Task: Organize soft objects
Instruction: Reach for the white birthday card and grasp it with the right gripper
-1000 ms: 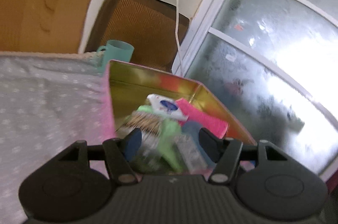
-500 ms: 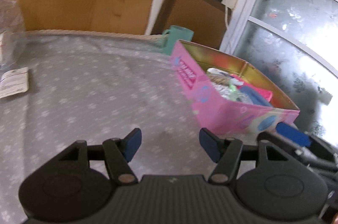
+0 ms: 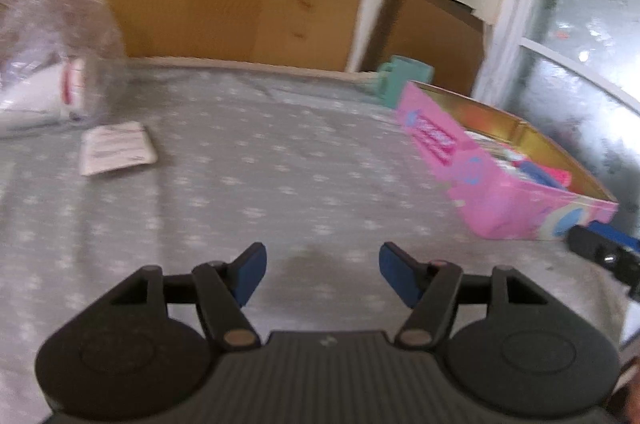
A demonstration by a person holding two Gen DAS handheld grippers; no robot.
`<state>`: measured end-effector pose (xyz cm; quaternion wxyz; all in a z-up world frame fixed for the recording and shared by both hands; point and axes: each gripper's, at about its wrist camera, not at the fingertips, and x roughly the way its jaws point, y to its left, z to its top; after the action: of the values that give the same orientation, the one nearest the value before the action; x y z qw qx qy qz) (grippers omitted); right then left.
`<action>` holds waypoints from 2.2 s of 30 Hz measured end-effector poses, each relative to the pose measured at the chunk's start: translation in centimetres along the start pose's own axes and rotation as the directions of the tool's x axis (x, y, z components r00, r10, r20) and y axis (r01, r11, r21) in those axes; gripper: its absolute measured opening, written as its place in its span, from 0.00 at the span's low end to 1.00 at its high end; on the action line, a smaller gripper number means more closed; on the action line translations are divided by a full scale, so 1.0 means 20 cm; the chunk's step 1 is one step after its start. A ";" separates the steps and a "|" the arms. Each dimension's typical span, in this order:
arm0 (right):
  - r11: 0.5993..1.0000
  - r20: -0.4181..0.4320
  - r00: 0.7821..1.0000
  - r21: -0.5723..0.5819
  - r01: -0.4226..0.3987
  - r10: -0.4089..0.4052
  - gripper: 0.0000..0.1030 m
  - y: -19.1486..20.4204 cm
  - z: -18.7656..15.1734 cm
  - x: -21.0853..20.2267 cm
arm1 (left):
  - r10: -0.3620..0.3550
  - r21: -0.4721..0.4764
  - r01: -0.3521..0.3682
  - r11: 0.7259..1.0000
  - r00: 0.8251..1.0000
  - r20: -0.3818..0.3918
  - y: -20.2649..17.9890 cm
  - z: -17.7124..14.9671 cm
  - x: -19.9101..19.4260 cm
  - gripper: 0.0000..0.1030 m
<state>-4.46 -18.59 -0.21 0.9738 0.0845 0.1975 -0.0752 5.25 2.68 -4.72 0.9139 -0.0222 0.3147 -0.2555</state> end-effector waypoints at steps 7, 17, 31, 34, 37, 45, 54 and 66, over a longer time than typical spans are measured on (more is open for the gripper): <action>1.000 -0.028 1.000 -0.021 -0.011 0.010 0.71 0.08 0.00 0.05 | 0.129 -0.011 -0.128 0.992 0.992 0.018 0.22 -0.01 -0.06 0.62; 0.966 -0.163 0.954 -0.026 -0.257 0.250 0.71 0.53 0.14 0.47 | 0.435 -0.177 -0.414 0.893 0.895 0.099 0.65 -0.02 -0.22 0.65; 0.915 -0.386 0.883 -0.186 -0.357 0.266 0.74 1.39 0.12 1.35 | 0.495 -0.396 -0.445 0.803 0.869 0.028 0.89 -0.03 -0.24 0.68; 0.919 -0.391 0.882 -0.177 -0.352 0.263 0.70 1.35 0.12 1.32 | 0.495 -0.380 -0.449 0.809 0.869 0.027 0.87 -0.03 -0.23 0.70; 0.919 -0.393 0.878 -0.163 -0.360 0.274 0.70 1.24 0.10 1.22 | 0.490 -0.381 -0.445 0.811 0.871 0.027 0.88 -0.03 -0.23 0.70; 0.924 -0.382 0.884 -0.157 -0.350 0.270 0.70 0.71 -0.03 0.58 | 0.483 -0.339 -0.445 0.829 0.875 0.032 0.86 -0.02 -0.21 0.72; 0.985 -0.269 0.955 -0.079 -0.154 0.128 0.81 0.21 -0.21 0.00 | 0.332 -0.236 -0.321 0.917 0.943 0.010 0.58 -0.03 -0.17 0.72; 0.969 -0.178 0.977 -0.192 -0.153 0.119 0.70 0.18 -0.24 -0.08 | -0.210 -0.213 0.176 0.961 0.967 -0.147 -0.15 -0.12 -0.11 0.72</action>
<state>-7.03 -13.90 -3.50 0.9605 0.0034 0.2776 0.0199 0.93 1.37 -4.81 0.8480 -0.1220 0.4107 -0.3121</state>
